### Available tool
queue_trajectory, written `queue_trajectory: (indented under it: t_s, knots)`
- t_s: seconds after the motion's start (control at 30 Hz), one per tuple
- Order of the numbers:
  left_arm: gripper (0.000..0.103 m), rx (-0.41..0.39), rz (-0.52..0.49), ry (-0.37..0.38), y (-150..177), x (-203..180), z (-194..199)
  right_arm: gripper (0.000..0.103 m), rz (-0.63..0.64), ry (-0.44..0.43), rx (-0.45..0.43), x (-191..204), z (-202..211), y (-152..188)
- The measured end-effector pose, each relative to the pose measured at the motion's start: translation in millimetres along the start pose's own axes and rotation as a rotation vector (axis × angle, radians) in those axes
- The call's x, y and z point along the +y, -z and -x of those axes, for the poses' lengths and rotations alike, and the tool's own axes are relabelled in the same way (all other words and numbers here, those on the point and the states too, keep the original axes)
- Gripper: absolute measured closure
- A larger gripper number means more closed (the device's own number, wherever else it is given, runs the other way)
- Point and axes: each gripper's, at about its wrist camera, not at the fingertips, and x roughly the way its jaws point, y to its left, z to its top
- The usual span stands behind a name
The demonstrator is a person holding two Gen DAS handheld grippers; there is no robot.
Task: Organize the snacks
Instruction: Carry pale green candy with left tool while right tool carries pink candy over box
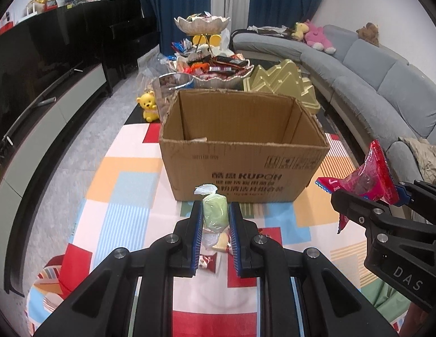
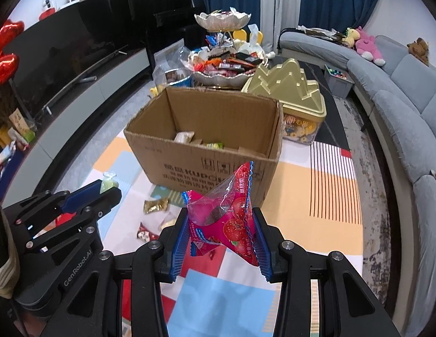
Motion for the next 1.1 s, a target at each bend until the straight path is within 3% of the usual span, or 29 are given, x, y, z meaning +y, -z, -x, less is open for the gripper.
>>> queue_trajectory:
  t_s: [1.1]
  knots:
    - [0.084, -0.058, -0.01, 0.011, -75, 7, -17, 0.059, -0.019, 0.012, -0.086, -4, -2, -64]
